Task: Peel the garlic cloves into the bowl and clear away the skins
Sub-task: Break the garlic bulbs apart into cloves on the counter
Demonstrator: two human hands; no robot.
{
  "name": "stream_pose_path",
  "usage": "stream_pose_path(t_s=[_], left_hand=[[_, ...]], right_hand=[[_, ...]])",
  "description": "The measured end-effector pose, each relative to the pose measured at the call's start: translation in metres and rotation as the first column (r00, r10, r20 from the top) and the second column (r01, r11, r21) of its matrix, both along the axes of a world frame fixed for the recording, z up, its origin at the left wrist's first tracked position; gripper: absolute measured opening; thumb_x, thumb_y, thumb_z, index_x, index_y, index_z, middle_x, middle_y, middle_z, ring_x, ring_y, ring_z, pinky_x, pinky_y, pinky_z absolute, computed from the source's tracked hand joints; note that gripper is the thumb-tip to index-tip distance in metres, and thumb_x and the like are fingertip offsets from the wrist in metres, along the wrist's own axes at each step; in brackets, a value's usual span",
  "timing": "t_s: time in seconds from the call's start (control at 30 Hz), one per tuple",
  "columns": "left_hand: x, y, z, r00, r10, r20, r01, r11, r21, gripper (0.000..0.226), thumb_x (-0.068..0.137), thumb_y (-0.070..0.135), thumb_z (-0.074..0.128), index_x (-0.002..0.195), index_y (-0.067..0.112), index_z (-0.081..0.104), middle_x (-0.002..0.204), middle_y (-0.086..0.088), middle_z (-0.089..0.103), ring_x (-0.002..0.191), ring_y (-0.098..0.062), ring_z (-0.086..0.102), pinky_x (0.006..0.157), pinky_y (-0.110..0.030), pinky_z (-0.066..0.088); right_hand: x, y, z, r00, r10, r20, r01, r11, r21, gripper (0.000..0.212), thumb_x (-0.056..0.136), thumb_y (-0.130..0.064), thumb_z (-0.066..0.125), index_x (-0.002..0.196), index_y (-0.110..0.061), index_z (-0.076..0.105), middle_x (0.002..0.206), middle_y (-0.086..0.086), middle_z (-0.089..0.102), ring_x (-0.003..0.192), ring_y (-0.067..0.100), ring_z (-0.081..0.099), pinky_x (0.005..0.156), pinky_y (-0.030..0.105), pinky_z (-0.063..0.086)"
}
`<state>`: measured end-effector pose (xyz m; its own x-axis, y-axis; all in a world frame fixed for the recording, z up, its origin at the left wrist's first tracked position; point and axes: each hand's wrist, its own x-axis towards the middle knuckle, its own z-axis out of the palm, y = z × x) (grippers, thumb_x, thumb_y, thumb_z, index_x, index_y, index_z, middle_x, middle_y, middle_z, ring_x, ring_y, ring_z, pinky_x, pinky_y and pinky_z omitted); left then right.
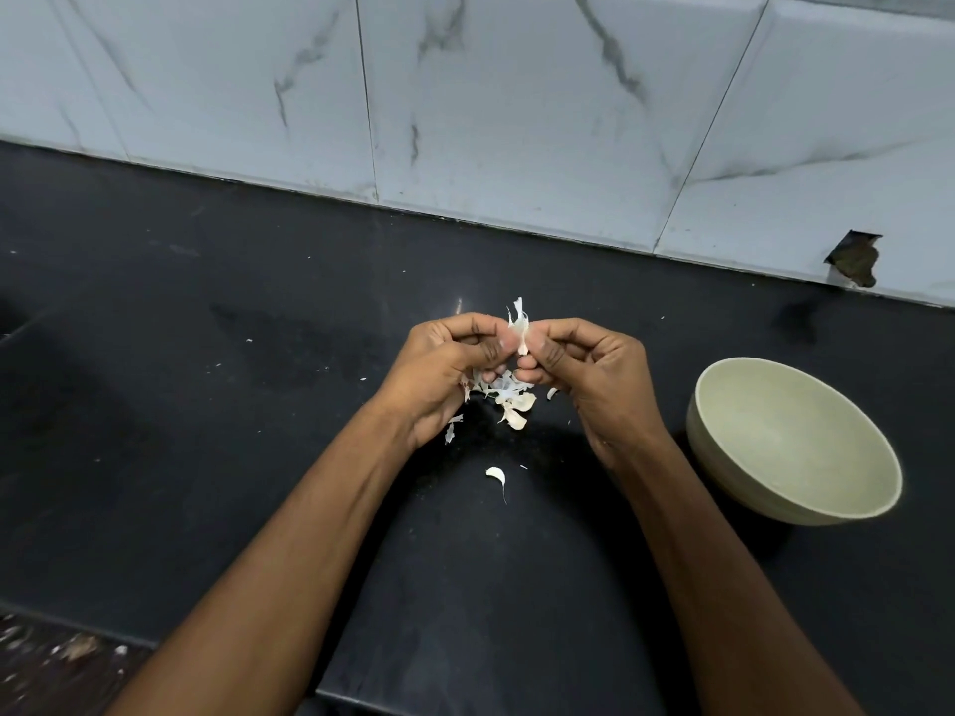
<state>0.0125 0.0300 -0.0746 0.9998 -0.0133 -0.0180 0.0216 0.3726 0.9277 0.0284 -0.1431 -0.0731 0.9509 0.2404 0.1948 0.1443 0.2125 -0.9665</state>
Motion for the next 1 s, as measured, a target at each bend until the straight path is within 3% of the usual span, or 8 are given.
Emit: stream_pose_path(t_s=[0.1, 0.2, 0.33, 0.6, 0.73, 0.87, 1.0], left_hand=[[0.001, 0.001, 0.001, 0.999, 0.001, -0.037, -0.004, 0.996, -0.084, 0.01, 0.092, -0.008, 0.063, 0.093, -0.003, 0.071, 0.073, -0.011, 0.07, 0.061, -0.013, 0.061, 0.059, -0.018, 0.05], [0.002, 0.002, 0.004, 0.999, -0.02, -0.041, 0.014, 0.991, -0.136, 0.016, 0.095, -0.006, 0.059, 0.092, -0.002, 0.075, 0.077, -0.012, 0.07, 0.064, -0.014, 0.063, 0.06, -0.018, 0.052], [0.003, 0.001, 0.004, 0.998, -0.034, -0.045, 0.027, 0.989, -0.145, 0.019, 0.098, -0.002, 0.059, 0.092, 0.002, 0.076, 0.078, -0.01, 0.069, 0.066, -0.013, 0.062, 0.06, -0.018, 0.052], [0.006, 0.003, 0.001, 0.998, -0.025, -0.065, 0.013, 0.985, -0.173, 0.017, 0.099, -0.005, 0.054, 0.107, -0.004, 0.069, 0.079, -0.009, 0.067, 0.066, -0.013, 0.061, 0.061, -0.017, 0.052], [0.006, 0.003, -0.002, 0.999, 0.002, -0.034, -0.006, 0.994, -0.111, 0.027, 0.091, -0.004, 0.066, 0.118, -0.009, 0.068, 0.083, -0.009, 0.069, 0.068, -0.012, 0.061, 0.068, -0.019, 0.051], [0.006, 0.002, -0.003, 0.999, 0.039, 0.007, -0.038, 0.997, -0.064, 0.034, 0.082, 0.003, 0.074, 0.114, -0.01, 0.069, 0.084, -0.007, 0.069, 0.069, -0.012, 0.059, 0.067, -0.02, 0.049], [0.007, 0.003, -0.005, 0.997, 0.077, 0.028, -0.078, 0.997, 0.015, 0.033, 0.077, 0.013, 0.082, 0.104, -0.004, 0.074, 0.082, -0.008, 0.069, 0.069, -0.014, 0.058, 0.066, -0.022, 0.049]], right_hand=[[-0.001, 0.003, 0.001, 1.0, 0.002, -0.025, -0.001, 0.999, 0.038, 0.02, 0.092, -0.011, 0.073, 0.107, 0.003, 0.074, 0.088, 0.021, 0.076, 0.079, 0.024, 0.075, 0.078, 0.03, 0.062], [0.001, 0.003, 0.005, 0.998, 0.007, -0.063, -0.003, 0.997, 0.075, 0.028, 0.091, -0.016, 0.072, 0.112, 0.003, 0.073, 0.093, 0.021, 0.077, 0.086, 0.024, 0.076, 0.08, 0.028, 0.062], [0.003, 0.0, 0.006, 0.996, 0.011, -0.088, -0.004, 0.997, 0.079, 0.023, 0.095, -0.008, 0.07, 0.116, 0.001, 0.072, 0.093, 0.017, 0.078, 0.084, 0.021, 0.075, 0.081, 0.028, 0.062], [0.003, -0.005, 0.011, 0.994, -0.009, -0.112, 0.022, 0.993, 0.114, 0.013, 0.093, 0.0, 0.07, 0.106, 0.0, 0.071, 0.094, 0.019, 0.076, 0.084, 0.021, 0.071, 0.069, 0.025, 0.059], [0.005, -0.007, 0.006, 0.997, -0.041, -0.065, 0.041, 0.999, -0.008, 0.015, 0.092, 0.0, 0.073, 0.107, -0.002, 0.073, 0.098, 0.022, 0.076, 0.085, 0.029, 0.069, 0.071, 0.032, 0.059], [0.006, -0.006, 0.005, 0.999, -0.044, -0.007, 0.043, 0.995, -0.091, 0.022, 0.094, 0.0, 0.07, 0.115, -0.007, 0.072, 0.096, 0.025, 0.074, 0.083, 0.025, 0.074, 0.076, 0.04, 0.063], [0.005, -0.007, 0.004, 0.997, -0.054, 0.054, 0.063, 0.978, -0.197, 0.015, 0.095, -0.002, 0.071, 0.107, -0.011, 0.075, 0.092, 0.015, 0.077, 0.087, 0.034, 0.077, 0.082, 0.054, 0.063]])
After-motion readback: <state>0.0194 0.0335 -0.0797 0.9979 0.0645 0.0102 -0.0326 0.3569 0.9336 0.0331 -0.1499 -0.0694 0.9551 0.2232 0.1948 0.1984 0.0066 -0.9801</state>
